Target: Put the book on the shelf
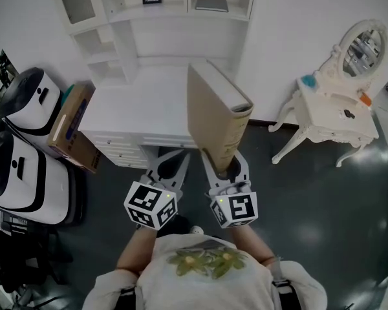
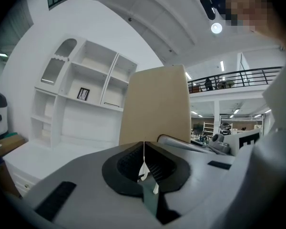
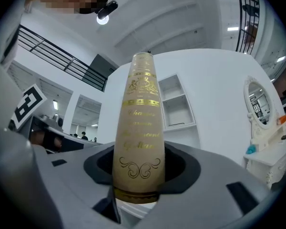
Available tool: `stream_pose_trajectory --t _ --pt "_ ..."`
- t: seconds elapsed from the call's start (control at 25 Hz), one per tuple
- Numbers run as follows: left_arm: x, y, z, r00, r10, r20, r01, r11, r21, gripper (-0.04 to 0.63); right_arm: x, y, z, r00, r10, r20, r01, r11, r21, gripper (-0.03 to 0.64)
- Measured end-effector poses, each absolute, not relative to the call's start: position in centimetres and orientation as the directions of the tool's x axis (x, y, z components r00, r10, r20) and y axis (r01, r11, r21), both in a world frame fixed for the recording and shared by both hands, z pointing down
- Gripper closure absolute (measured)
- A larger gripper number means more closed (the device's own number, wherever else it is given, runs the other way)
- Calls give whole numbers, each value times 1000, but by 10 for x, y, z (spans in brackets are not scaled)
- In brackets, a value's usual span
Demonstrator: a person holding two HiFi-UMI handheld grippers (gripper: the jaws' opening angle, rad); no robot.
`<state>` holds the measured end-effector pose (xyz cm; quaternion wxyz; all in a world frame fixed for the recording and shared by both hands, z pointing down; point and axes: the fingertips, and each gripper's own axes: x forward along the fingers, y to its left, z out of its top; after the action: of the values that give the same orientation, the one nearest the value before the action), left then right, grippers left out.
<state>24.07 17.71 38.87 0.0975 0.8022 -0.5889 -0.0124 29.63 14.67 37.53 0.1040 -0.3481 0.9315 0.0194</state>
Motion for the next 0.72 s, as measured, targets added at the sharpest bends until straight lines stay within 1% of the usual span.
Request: stream_pose_trajectory --t 0.44,0.72 --pt "216 151 394 306 -947 97 -940 -284 191 563 272 122 377 -740 -640 -207 -649 760 -27 388" --pt "179 123 398 316 -944 98 -934 -292 204 563 237 99 379 -735 -645 -210 -656 754 -22 388"
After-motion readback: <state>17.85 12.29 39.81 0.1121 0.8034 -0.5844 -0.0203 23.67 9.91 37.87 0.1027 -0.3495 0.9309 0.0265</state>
